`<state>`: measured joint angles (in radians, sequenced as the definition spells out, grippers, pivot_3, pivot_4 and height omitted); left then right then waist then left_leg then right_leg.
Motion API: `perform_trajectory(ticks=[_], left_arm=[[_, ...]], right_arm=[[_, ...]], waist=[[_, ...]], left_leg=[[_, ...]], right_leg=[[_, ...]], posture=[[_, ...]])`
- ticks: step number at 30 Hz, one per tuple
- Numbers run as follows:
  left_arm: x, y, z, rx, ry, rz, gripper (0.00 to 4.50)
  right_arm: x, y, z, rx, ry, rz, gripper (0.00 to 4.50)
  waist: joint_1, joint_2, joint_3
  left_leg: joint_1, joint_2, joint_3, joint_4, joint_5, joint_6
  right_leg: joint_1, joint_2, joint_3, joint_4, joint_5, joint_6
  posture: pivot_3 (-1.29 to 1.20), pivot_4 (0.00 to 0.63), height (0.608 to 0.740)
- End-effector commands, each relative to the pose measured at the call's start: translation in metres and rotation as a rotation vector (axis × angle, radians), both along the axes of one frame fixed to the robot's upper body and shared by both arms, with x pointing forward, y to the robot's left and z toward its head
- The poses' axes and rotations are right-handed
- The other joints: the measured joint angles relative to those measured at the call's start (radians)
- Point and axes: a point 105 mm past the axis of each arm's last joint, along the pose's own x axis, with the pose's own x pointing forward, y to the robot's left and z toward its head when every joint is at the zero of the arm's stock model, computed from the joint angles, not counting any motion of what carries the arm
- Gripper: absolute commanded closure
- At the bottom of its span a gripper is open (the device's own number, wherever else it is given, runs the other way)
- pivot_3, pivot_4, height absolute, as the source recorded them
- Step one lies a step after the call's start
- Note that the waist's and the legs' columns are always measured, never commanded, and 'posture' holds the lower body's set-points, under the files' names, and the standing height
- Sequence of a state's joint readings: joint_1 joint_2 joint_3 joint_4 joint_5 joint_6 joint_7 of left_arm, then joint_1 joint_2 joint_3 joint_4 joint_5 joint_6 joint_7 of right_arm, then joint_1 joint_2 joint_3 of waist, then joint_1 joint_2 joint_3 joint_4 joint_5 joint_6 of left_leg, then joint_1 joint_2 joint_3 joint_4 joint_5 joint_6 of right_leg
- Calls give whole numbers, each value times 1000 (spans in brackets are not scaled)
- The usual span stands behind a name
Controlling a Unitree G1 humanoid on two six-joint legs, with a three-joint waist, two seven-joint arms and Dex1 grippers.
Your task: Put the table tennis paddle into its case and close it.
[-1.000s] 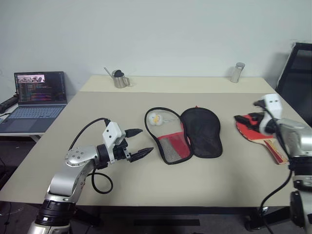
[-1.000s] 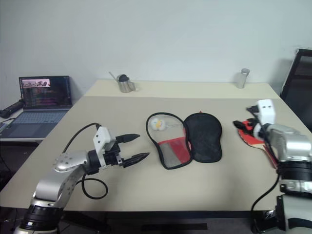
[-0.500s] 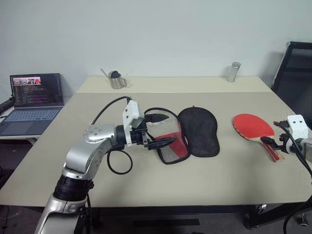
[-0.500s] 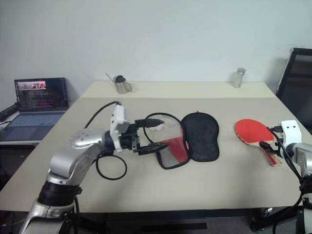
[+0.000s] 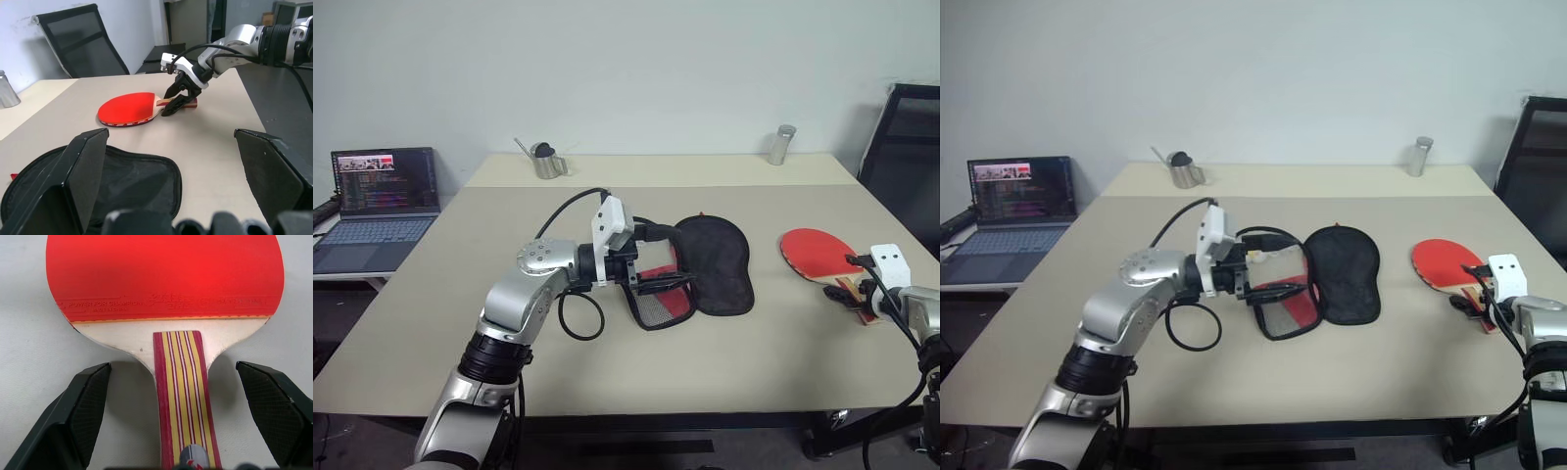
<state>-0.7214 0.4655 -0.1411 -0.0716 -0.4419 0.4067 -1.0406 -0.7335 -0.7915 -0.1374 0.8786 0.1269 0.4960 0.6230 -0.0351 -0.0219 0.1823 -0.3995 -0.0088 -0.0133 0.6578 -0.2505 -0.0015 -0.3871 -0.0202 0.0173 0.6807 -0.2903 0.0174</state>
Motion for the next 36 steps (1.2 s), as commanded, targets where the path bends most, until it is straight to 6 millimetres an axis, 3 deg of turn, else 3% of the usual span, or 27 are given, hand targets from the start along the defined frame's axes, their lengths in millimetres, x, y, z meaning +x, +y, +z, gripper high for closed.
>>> perform_trajectory(ticks=[1,12,18,24,31,36], left_arm=[[-2,6,8,1,-56,10,0],[0,27,1,25,-49,84,0],[4,41,-1,15,-47,156,0],[0,57,-9,4,-30,219,0],[-5,60,-10,-36,-26,242,0],[-7,69,-14,-37,-20,280,0]], right_arm=[[3,7,-9,16,15,10,53],[3,9,-15,87,13,-31,3389],[9,7,8,41,-76,-42,3395],[21,26,55,20,-206,-4,3395],[21,86,82,113,-298,40,3395],[13,149,83,219,-313,63,3395]], waist=[[-2,0,0],[0,-1,0],[0,-1,0],[0,1,1],[3,2,1],[6,2,1]], left_leg=[[0,0,0,0,0,0],[3,1,0,6,0,0],[4,1,0,6,0,0],[-1,1,0,5,0,0],[-3,1,-1,2,0,0],[-3,1,-1,3,0,0]], right_leg=[[0,0,0,0,0,0],[6,1,1,-1,4,2],[7,1,1,-1,4,2],[1,1,1,1,4,2],[-2,1,0,0,4,2],[-2,0,0,0,4,2]], posture=[[0,150,740],[0,150,740],[0,150,740],[0,150,740],[0,150,740],[0,150,740]])
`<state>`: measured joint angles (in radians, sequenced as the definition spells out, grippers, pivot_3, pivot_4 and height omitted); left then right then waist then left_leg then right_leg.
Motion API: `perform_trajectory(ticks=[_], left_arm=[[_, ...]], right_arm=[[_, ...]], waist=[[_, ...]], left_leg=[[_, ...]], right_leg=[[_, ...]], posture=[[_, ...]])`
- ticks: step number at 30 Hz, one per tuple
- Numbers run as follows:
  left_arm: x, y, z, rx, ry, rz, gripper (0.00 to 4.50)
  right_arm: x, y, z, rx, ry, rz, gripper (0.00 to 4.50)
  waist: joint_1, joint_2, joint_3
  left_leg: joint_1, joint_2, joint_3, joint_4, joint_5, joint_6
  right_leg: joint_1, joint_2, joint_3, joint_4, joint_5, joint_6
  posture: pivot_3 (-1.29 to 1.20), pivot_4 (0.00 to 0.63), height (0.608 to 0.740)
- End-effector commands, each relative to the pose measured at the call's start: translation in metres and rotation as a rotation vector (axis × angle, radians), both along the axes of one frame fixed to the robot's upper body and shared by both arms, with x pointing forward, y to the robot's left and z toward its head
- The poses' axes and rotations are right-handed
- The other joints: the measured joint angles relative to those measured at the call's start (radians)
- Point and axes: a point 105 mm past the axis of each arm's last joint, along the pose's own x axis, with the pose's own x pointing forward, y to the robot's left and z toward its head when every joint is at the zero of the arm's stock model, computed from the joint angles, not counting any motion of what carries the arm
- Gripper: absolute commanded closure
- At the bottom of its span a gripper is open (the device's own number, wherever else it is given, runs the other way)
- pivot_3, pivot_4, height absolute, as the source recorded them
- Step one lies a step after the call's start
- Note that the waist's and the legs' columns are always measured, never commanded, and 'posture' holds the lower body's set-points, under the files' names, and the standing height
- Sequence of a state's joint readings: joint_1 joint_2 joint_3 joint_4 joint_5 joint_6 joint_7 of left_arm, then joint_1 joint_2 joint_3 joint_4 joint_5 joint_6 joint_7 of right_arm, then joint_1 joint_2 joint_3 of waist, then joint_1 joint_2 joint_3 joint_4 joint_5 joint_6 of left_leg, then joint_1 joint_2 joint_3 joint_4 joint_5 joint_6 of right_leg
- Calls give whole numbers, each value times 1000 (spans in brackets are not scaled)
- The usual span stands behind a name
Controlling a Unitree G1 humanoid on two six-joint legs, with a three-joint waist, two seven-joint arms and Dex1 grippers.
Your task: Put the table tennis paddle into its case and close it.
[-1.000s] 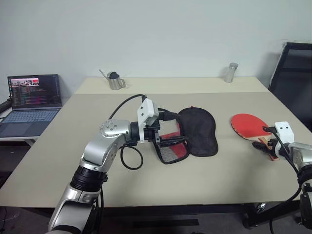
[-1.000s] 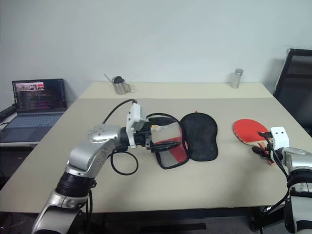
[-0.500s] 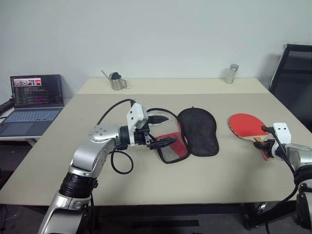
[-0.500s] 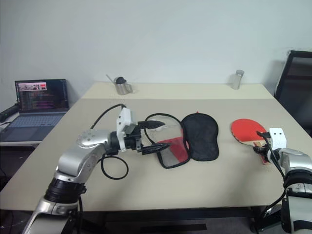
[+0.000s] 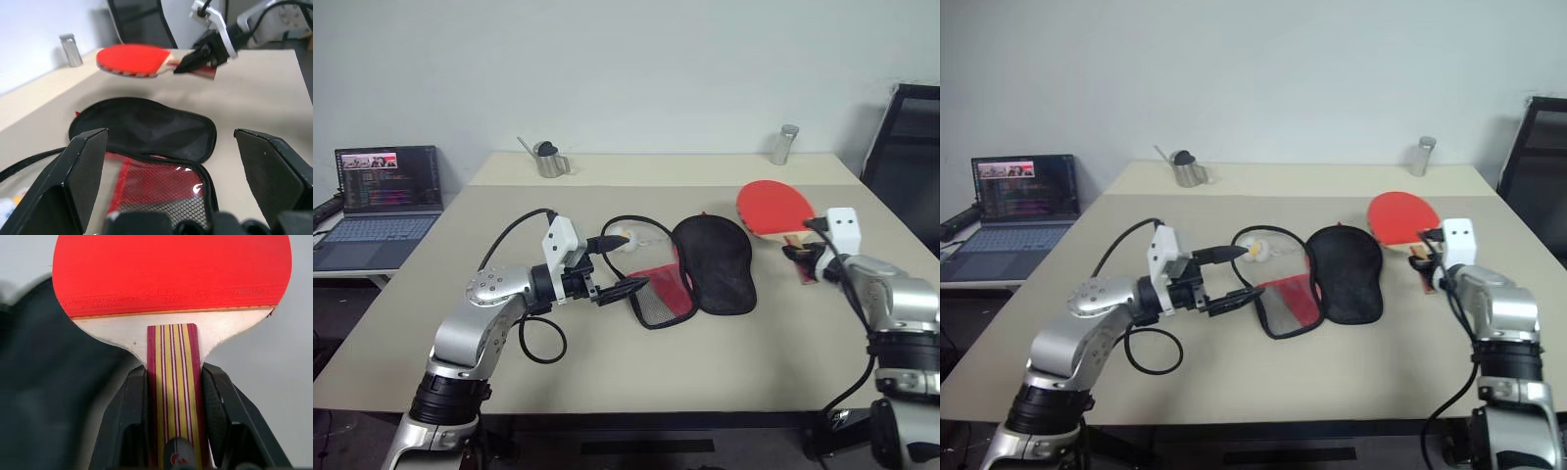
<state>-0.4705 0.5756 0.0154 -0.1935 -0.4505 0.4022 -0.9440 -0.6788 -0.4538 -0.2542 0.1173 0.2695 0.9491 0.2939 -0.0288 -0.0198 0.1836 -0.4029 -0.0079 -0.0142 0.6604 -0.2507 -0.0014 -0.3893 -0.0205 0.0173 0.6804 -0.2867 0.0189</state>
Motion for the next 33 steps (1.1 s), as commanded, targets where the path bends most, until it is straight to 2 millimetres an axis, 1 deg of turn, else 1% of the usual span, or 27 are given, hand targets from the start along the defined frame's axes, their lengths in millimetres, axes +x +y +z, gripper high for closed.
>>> perform_trajectory(ticks=[1,5,9,14,17,24,26,31,33], left_arm=[[-5,7,11,-8,-54,19,0],[-5,7,10,1,-57,26,0],[-4,6,10,3,-61,27,0],[-5,4,8,6,-62,22,0],[-5,3,8,9,-63,19,0],[-5,1,6,7,-62,18,0],[-5,0,6,6,-61,17,0],[-5,-1,6,6,-61,14,0],[-5,-2,6,7,-62,13,0]], right_arm=[[-9,31,22,52,-73,-1,3395],[-11,53,19,88,-64,-12,3395],[-13,77,11,103,-40,21,3395],[-8,97,-3,101,-17,41,3395],[-4,100,-8,79,-16,46,3395],[6,89,-22,42,-5,2,3395],[8,88,-23,41,-4,-2,3395],[10,92,-26,32,-2,8,3395],[11,96,-25,33,-3,14,3395]], waist=[[-1,0,0],[2,0,0],[2,0,0],[-1,0,0],[-2,0,0],[-2,0,0],[-2,0,0],[-3,0,0],[-3,0,0]], left_leg=[[0,0,0,0,0,0],[0,0,0,0,0,0],[0,-1,0,0,0,0],[0,0,0,0,0,0],[0,0,0,0,0,0],[0,-1,0,0,0,0],[0,-1,0,0,0,0],[0,0,0,0,0,0],[0,0,0,0,0,0]], right_leg=[[0,0,0,0,0,0],[0,0,0,0,0,0],[0,0,0,0,0,0],[0,0,-1,0,0,0],[0,0,-1,0,0,0],[0,0,-1,0,0,0],[0,0,-1,0,0,0],[-1,0,-1,0,0,0],[-1,0,-1,0,0,0]], posture=[[0,150,740],[0,150,740],[0,150,740],[0,150,740],[0,150,740],[0,150,740],[0,150,740],[0,150,740],[0,150,740]])
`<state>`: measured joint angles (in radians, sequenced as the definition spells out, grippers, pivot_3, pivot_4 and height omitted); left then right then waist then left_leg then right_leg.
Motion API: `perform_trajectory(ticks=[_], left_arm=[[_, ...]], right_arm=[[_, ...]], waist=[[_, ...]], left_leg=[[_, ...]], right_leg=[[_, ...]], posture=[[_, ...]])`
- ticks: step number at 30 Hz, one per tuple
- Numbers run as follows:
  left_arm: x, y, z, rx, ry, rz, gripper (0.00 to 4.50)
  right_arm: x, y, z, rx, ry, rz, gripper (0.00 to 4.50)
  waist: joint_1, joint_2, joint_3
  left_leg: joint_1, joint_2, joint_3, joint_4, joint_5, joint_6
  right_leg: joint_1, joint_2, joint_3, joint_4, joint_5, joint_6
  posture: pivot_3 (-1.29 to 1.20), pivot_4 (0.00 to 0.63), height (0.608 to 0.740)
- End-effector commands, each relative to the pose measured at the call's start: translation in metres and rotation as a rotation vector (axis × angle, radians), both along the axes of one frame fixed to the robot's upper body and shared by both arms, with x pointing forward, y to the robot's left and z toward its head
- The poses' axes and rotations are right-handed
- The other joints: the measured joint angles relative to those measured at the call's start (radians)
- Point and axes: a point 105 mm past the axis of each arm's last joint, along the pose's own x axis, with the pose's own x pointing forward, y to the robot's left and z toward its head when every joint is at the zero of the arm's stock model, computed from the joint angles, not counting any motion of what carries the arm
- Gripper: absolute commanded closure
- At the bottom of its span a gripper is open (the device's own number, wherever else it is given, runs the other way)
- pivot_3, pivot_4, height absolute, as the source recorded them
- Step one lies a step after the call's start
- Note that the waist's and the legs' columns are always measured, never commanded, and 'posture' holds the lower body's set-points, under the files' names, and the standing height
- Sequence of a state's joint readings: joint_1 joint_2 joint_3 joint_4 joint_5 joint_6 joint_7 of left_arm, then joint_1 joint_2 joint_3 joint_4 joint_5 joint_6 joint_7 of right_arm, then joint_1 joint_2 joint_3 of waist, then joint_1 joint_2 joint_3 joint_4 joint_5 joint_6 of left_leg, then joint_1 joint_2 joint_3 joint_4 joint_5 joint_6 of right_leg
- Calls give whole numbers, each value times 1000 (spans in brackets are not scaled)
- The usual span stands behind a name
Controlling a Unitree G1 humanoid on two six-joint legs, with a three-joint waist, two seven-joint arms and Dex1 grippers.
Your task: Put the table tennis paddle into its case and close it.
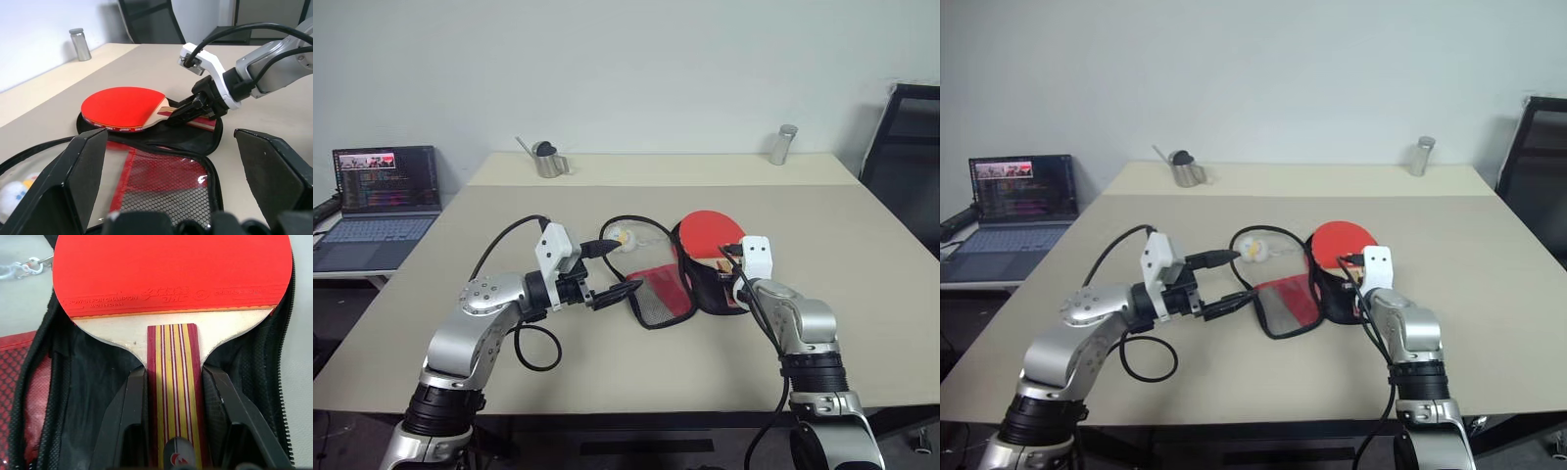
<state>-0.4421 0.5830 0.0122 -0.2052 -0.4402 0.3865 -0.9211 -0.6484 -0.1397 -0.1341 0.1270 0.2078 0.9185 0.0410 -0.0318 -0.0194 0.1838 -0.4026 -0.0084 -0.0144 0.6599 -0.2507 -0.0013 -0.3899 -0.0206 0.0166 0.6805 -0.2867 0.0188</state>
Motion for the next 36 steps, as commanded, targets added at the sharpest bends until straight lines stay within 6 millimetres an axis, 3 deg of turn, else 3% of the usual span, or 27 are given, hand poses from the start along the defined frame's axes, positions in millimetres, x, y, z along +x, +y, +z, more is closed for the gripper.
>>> perform_trajectory(ticks=[1,9,28,36], left_arm=[[-4,-4,11,-2,-59,-14,0],[-4,-5,10,-2,-58,-15,0],[-4,-4,9,-2,-58,-14,0],[-4,-4,9,0,-58,-10,0]], right_arm=[[7,10,28,0,-106,19,3395],[9,23,33,31,-102,35,3395],[9,11,28,-25,-98,-31,3395],[8,16,28,-19,-91,-15,789]], waist=[[0,0,0],[0,0,0],[0,0,0],[0,0,0]], left_leg=[[0,0,0,0,0,0],[0,0,0,0,0,0],[0,0,0,0,0,0],[0,0,0,0,0,0]], right_leg=[[0,0,0,0,0,0],[0,0,0,0,0,0],[0,0,0,0,0,0],[0,0,0,0,0,0]], posture=[[0,150,740],[0,150,740],[0,150,740],[0,150,740]])
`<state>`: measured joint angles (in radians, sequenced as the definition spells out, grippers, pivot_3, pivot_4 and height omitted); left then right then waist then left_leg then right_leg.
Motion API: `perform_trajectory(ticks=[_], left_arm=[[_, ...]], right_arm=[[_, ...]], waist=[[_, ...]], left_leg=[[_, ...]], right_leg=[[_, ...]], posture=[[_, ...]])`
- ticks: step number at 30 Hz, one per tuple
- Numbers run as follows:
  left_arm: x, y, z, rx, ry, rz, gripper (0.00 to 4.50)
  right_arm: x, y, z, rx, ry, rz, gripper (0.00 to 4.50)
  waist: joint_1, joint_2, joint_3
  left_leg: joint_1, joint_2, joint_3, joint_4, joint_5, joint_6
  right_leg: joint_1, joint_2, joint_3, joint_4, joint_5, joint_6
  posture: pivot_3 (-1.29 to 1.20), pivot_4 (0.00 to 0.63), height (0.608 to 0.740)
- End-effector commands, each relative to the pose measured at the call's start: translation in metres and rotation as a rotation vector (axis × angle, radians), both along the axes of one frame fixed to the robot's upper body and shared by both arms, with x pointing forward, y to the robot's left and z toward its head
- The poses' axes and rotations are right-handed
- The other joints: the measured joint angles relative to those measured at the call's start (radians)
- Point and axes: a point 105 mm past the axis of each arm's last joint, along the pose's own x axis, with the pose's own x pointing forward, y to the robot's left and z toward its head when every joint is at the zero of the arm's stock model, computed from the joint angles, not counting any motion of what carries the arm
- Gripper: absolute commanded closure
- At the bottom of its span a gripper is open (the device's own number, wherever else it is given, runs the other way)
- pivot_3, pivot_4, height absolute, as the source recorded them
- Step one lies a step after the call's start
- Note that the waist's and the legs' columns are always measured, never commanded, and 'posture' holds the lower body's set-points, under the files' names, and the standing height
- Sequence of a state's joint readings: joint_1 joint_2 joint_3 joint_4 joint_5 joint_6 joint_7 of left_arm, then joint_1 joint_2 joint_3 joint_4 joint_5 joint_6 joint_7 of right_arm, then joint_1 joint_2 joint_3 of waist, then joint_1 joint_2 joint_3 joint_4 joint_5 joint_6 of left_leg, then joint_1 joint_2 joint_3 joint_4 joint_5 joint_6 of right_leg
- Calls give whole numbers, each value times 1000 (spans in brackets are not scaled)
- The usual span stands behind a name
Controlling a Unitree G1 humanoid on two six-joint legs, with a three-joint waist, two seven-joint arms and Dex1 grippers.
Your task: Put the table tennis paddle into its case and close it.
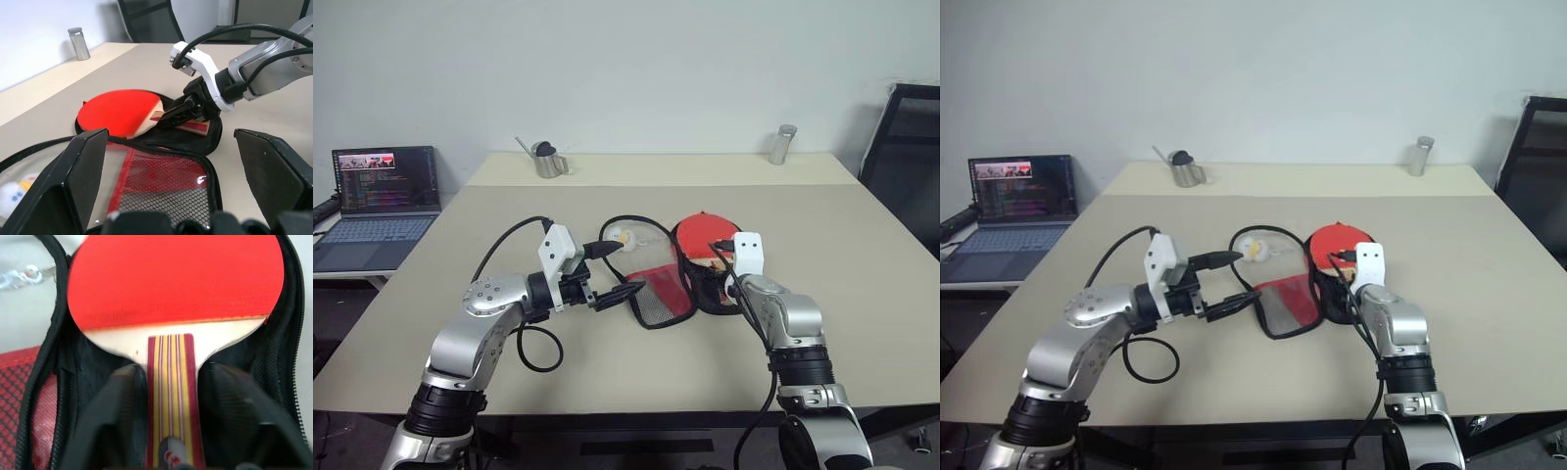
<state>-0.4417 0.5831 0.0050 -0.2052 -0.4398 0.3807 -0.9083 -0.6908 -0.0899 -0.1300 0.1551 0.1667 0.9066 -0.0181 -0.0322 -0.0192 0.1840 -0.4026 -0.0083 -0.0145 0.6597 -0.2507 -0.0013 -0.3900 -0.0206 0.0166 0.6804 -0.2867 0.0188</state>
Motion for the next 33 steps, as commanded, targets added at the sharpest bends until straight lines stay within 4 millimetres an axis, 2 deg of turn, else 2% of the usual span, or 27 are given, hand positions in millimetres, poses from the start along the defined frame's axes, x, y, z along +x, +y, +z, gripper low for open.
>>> perform_trajectory(ticks=[1,2,5,10,15,25,28,33], left_arm=[[-5,-2,9,1,-55,-16,0],[-5,-2,9,2,-55,-14,0],[-4,1,9,2,-54,-3,0],[-5,10,5,4,-42,29,0],[4,33,0,10,-24,129,0],[31,84,-32,91,39,292,0],[36,93,-42,100,64,303,0],[47,98,-57,148,105,286,0]], right_arm=[[1,7,24,0,-81,26,413],[-1,9,27,-1,-87,32,94],[-6,9,36,-5,-112,50,94],[-26,14,49,-6,-157,116,94],[-42,18,68,10,-216,245,94],[-58,6,104,-48,-347,511,94],[-70,6,114,-49,-381,628,94],[-103,11,125,-25,-366,878,94]], waist=[[0,0,0],[0,0,0],[0,0,0],[1,0,0],[0,0,0],[2,0,0],[2,0,0],[4,-1,0]], left_leg=[[0,0,0,0,0,0],[0,0,0,0,0,0],[0,0,0,0,0,0],[0,0,0,0,0,0],[0,0,0,0,0,0],[0,0,0,0,0,0],[0,0,0,0,0,0],[0,0,-1,0,0,0]], right_leg=[[0,0,0,0,0,0],[0,0,0,0,0,0],[0,0,0,0,0,0],[0,0,0,0,0,0],[0,0,0,0,0,0],[0,0,-1,-1,0,0],[0,0,-1,-1,0,0],[0,0,-2,-1,0,0]], posture=[[0,150,740],[0,150,740],[0,150,740],[0,150,740],[0,150,740],[0,150,740],[0,150,740],[0,150,740]])
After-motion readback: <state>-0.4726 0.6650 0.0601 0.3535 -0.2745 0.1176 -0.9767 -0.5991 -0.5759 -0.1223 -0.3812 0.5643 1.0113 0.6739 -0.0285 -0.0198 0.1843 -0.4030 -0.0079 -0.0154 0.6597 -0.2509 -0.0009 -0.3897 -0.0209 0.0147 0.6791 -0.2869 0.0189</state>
